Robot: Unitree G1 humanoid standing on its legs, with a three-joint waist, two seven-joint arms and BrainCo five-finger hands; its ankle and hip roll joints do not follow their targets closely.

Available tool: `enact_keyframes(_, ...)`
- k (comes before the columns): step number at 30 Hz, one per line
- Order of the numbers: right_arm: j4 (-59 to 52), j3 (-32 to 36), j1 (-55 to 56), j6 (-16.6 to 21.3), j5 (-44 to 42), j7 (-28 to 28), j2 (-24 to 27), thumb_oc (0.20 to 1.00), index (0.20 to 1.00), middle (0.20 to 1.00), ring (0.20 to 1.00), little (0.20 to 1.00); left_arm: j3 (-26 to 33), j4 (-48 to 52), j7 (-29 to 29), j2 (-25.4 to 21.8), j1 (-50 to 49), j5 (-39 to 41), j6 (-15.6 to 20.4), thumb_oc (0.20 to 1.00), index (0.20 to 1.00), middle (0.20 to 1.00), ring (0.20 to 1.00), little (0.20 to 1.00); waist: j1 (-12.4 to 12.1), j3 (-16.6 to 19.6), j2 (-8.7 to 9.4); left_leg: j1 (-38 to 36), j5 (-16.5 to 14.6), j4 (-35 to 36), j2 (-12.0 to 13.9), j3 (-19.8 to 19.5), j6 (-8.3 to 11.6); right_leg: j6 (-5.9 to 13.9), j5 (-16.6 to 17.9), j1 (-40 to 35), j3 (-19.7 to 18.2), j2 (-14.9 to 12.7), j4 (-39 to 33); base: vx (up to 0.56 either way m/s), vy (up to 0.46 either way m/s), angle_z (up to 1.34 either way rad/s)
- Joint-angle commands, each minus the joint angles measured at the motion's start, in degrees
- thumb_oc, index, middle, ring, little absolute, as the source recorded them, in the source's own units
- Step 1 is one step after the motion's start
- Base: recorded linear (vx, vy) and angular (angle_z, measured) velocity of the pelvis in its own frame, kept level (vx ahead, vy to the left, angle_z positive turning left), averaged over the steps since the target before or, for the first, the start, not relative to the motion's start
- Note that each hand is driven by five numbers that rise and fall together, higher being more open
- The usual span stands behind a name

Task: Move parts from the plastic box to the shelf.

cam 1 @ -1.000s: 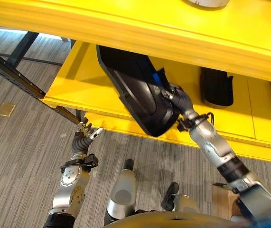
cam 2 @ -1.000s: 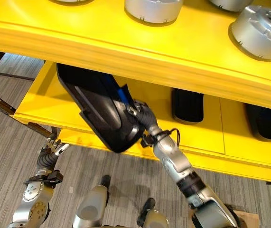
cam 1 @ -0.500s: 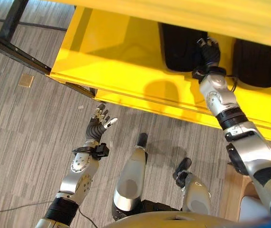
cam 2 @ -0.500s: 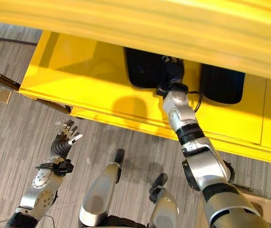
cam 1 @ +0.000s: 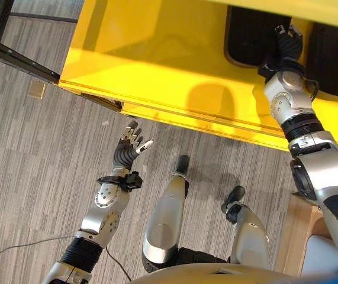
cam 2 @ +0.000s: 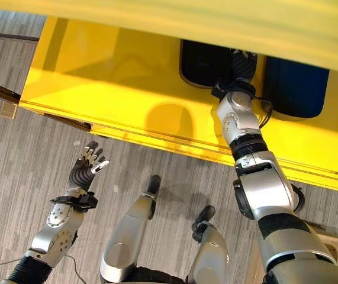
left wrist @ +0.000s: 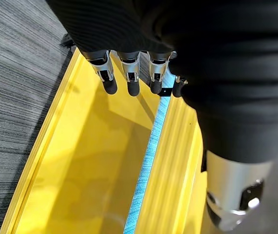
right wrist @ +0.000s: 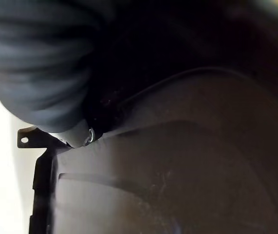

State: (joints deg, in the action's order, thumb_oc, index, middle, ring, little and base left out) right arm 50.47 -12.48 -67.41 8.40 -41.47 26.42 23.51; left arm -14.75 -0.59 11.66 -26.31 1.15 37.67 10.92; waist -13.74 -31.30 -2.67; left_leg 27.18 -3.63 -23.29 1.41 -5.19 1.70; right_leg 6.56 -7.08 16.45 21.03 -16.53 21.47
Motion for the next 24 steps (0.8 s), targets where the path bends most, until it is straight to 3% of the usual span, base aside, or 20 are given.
enact_keyframes(1, -3.28, -2.13, -6.62, 4.77, -0.06, 0.14, 2.73, 0.2, 0.2, 0.2, 0.2, 0.2, -0.32, 6.87, 0.73, -1.69, -0.77, 1.13, 3.76, 1.0, 1.0, 1.0, 1.0, 1.0, 0.41, 1.51, 0.39, 1.6, 1.53, 0.03, 2.54, -0.33, 2.66, 1.74, 0.68, -0.7, -4.15, -1.77, 2.36, 0.0, 0.0, 0.0)
enact_keyframes(5, -1.7, -3.29, -7.72, 4.57, -0.05, -0.11, 1.96, 0.2, 0.2, 0.2, 0.2, 0.2, -0.6, 7.11, 1.17, -1.63, 0.1, 1.41, 3.99, 1.0, 1.0, 1.0, 1.0, 1.0, 0.71, 1.51, 0.61, 3.5, 0.98, -1.46, 2.56, -0.57, 2.58, 1.66, 0.08, 1.3, -4.45, -1.96, 4.12, 0.0, 0.0, 0.0)
enact_keyframes(13, 0.63, -3.5, -8.18, 5.29, -2.87, 0.06, -1.23, 0.2, 0.2, 0.2, 0.2, 0.2, -1.66, 7.19, 2.75, -1.18, 1.5, 1.82, 4.23, 1.0, 1.0, 1.0, 1.0, 1.0, 1.9, 1.51, 0.94, 11.24, -4.68, -12.9, 1.5, -1.87, 2.0, 0.56, -6.41, 8.87, -6.6, -3.38, 16.65, -0.02, 0.028, -0.01)
enact_keyframes(24, 4.47, -1.54, -7.77, 5.36, -4.85, 0.45, -2.48, 0.2, 0.2, 0.2, 0.2, 0.2, -2.97, 6.85, 3.37, -1.38, 2.74, 1.77, 4.35, 1.0, 1.0, 1.0, 1.0, 1.0, 1.52, 1.51, 0.04, 13.75, -5.29, -15.25, 0.16, -2.82, 1.46, 0.32, -7.95, 11.19, -6.53, -4.55, 20.12, -0.01, 0.007, 0.06)
